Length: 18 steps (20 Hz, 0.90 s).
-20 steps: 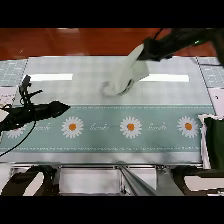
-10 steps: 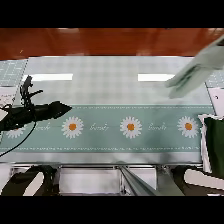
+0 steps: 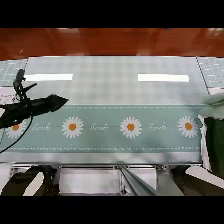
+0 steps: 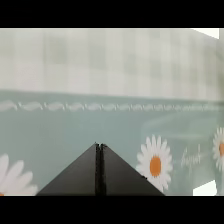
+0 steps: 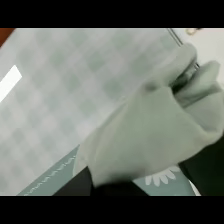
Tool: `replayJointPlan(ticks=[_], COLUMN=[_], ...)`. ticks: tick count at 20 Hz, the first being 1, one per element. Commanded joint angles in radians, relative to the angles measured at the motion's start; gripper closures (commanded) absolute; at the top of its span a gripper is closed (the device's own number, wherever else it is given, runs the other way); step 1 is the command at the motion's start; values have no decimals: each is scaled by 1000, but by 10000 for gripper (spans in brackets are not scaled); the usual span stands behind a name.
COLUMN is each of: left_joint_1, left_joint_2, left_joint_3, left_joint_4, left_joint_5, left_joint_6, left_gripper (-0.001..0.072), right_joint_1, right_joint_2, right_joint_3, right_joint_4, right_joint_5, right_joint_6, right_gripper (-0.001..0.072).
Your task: Fold the shirts.
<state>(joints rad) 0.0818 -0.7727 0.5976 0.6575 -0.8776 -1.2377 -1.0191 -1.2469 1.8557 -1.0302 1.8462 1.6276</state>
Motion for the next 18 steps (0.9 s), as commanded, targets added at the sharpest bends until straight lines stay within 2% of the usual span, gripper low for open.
replayJointPlan(ticks=[1, 4, 8, 9, 10, 11, 15, 16, 18], left_joint_1=[1, 1, 1, 1, 1, 1, 1, 1, 8], left_joint_2=[0, -1, -1, 0, -1, -1, -2, -3, -11], left_joint_3=[24, 26, 26, 26, 26, 26, 26, 26, 49], left_joint_4=[1, 1, 1, 1, 1, 1, 1, 1, 1], left_joint_5=[163, 240, 243, 243, 240, 240, 270, 290, 289], left_joint_6=[0, 0, 29, 53, 60, 60, 60, 60, 72], left_gripper=[691, 691, 691, 691, 691, 691, 691, 691, 691], right_joint_1=[-159, -271, -319, -319, -319, -319, -319, -319, -319], right_joint_2=[124, 258, 400, 415, 424, 427, 420, 411, 381], right_joint_3=[-235, -456, -718, -764, -801, -825, -834, -833, -819], right_joint_4=[-164, -429, -543, -595, -640, -669, -656, -594, -344], right_joint_5=[13, 13, 14, 14, 16, 18, 12, 1, -47], right_joint_6=[-31, -29, -43, -45, -52, -55, -47, -41, -52], right_gripper=[681, 681, 678, 573, 323, 300, 303, 303, 304])
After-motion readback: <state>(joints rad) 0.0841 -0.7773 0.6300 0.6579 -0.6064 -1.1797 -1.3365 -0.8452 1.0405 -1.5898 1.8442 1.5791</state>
